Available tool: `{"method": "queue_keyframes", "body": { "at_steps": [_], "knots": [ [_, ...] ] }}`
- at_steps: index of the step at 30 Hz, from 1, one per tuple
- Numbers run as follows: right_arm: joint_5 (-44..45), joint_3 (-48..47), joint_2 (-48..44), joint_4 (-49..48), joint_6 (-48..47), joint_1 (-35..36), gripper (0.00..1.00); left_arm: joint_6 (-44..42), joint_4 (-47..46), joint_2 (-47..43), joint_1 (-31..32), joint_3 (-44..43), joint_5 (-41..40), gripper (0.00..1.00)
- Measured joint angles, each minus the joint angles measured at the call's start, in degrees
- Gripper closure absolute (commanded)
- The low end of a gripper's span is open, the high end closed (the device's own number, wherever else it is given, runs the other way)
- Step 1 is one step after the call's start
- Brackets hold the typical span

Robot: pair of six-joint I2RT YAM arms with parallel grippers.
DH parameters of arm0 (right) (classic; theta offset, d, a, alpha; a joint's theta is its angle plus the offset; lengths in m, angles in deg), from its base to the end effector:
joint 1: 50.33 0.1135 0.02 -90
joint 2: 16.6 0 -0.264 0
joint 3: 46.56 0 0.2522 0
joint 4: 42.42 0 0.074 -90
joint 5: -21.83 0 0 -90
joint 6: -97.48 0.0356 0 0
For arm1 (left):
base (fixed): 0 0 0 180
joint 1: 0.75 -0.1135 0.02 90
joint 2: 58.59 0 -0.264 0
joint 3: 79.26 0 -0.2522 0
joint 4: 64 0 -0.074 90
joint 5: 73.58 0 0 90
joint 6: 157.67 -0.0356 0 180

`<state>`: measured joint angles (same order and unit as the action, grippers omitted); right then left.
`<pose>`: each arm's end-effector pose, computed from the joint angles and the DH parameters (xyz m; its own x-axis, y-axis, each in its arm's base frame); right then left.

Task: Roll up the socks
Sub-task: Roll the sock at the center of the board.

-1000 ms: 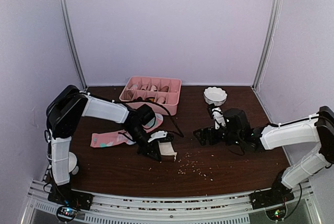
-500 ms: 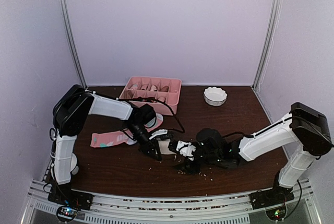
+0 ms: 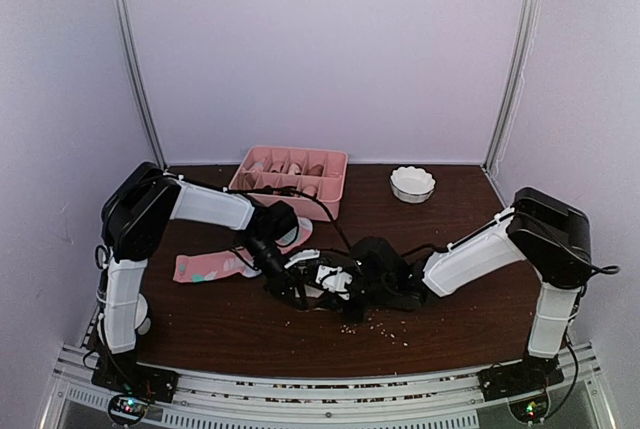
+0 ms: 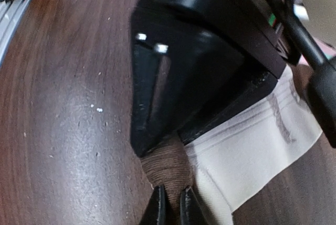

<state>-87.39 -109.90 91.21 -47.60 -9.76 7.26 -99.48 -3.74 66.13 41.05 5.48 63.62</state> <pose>0.1852 0.3136 0.1200 -0.0474 -0.5968 -0.8010 -0.9924 0.1195 -0.0303 0.2737 -0.2797 0.1083 -0.3934 0.8321 -0.3909 0.7801 0.0771 -0.6209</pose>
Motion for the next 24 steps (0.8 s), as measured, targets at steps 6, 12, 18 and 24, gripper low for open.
{"method": "queue_keyframes", "body": {
  "at_steps": [6,12,18,24],
  "knots": [
    [-6.56,-2.36,1.18,2.82,3.43,-2.08,1.0,-1.53,1.55,-0.35,-0.11,0.17,1.68,0.55],
    [-11.04,-1.84,0.63,4.48,10.21,-2.21,1.0,-3.48,-1.07,-5.2,-0.11,5.05,-0.72,0.49],
    [-11.74,7.08,-6.23,4.13,17.77,-1.16,1.0,-4.76,-1.11,-8.63,-0.9,6.54,-1.77,0.48],
    [-10.69,7.89,-7.39,5.31,23.12,0.42,1.0,-4.76,-1.03,-8.81,-1.86,6.16,-0.7,0.48]
  ]
}}
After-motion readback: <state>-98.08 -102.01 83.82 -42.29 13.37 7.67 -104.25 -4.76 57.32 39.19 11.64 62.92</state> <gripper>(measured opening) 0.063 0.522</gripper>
